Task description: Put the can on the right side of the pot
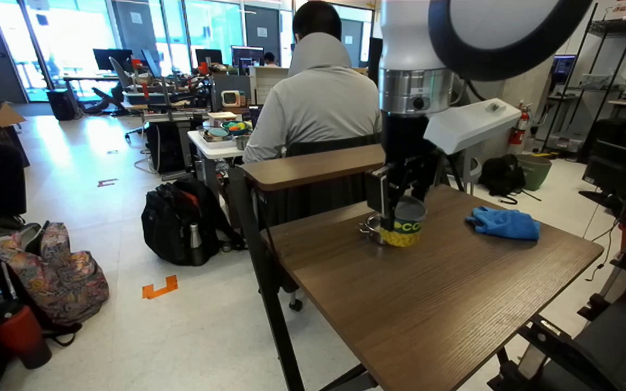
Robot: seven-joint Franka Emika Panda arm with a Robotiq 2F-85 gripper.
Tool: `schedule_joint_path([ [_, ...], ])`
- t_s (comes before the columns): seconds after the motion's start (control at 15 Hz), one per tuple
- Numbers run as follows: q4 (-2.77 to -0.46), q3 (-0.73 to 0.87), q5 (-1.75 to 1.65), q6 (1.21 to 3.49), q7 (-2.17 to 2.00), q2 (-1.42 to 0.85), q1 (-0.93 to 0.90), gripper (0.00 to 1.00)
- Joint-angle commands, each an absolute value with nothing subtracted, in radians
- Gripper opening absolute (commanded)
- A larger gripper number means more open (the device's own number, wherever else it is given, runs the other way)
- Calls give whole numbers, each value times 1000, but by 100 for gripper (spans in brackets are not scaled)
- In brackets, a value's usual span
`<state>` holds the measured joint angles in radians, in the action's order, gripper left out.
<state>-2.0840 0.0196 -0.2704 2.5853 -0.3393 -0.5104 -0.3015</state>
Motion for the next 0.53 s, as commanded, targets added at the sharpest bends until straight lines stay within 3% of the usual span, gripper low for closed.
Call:
schedule_joint_path([
  [0.0,-1912,-13,-255,2519,-240,-654,-293,46],
  [0.47,-1641,-28,-246,2399,-138,-878,-301,46],
])
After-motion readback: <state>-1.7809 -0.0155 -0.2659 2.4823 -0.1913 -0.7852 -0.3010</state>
